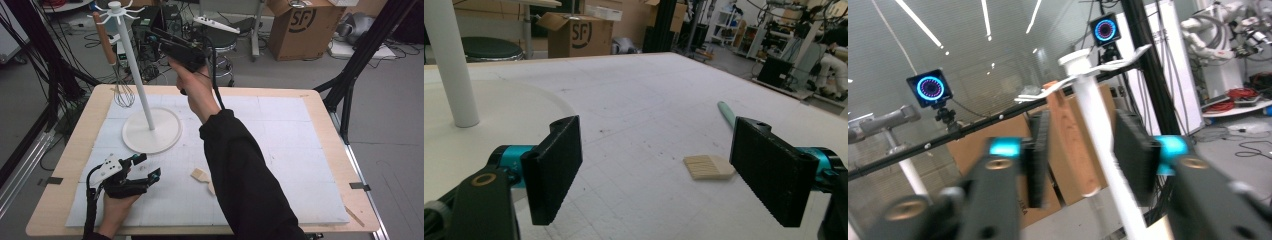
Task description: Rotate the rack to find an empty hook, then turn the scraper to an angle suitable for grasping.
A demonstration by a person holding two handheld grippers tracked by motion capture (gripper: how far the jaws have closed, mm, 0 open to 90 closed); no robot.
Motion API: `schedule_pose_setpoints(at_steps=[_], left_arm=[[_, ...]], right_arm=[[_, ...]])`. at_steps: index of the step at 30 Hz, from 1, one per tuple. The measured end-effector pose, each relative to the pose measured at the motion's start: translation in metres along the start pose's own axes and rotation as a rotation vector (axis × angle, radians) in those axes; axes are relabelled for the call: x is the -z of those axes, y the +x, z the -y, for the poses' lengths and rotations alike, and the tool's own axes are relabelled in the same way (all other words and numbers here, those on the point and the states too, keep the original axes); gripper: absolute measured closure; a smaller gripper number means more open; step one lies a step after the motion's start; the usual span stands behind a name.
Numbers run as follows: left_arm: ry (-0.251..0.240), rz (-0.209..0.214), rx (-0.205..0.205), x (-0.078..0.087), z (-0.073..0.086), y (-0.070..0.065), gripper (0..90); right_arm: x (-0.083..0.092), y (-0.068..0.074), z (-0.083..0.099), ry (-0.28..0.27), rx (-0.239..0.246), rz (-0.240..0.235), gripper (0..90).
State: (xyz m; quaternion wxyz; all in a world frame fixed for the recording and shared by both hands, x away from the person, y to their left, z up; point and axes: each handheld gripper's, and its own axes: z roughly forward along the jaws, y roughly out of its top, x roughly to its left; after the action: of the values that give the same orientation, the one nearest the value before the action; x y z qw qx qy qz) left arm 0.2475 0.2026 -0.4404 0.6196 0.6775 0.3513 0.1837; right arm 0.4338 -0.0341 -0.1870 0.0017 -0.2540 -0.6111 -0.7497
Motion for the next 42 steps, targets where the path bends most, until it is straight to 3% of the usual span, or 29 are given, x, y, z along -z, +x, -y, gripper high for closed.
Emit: schedule_pose_setpoints(at_steps=[5, 10, 26, 35, 42], left_arm=[[0.008, -0.003, -0.003, 0.0, 0.001, 0.001, 21.3], [-0.007, -0.001, 0.008, 0.004, -0.001, 0.002, 21.3], [-0.021, 0.015, 0.009, -0.004, -0.005, 0.004, 21.3], [-0.016, 0.014, 0.011, -0.005, -0.006, 0.003, 21.3], [-0.014, 0.01, 0.01, -0.006, -0.005, 0.001, 21.3]], right_arm=[[0.017, -0.006, -0.004, -0.023, -0.002, 0.022, 47.3], [0.025, -0.009, -0.007, -0.026, 0.005, 0.039, 32.7], [0.052, -0.011, 0.0, -0.018, 0.02, 0.059, 31.5], [0.089, -0.012, 0.008, -0.015, 0.04, 0.083, 32.0], [0.113, -0.018, 0.021, -0.003, 0.019, 0.124, 32.3]])
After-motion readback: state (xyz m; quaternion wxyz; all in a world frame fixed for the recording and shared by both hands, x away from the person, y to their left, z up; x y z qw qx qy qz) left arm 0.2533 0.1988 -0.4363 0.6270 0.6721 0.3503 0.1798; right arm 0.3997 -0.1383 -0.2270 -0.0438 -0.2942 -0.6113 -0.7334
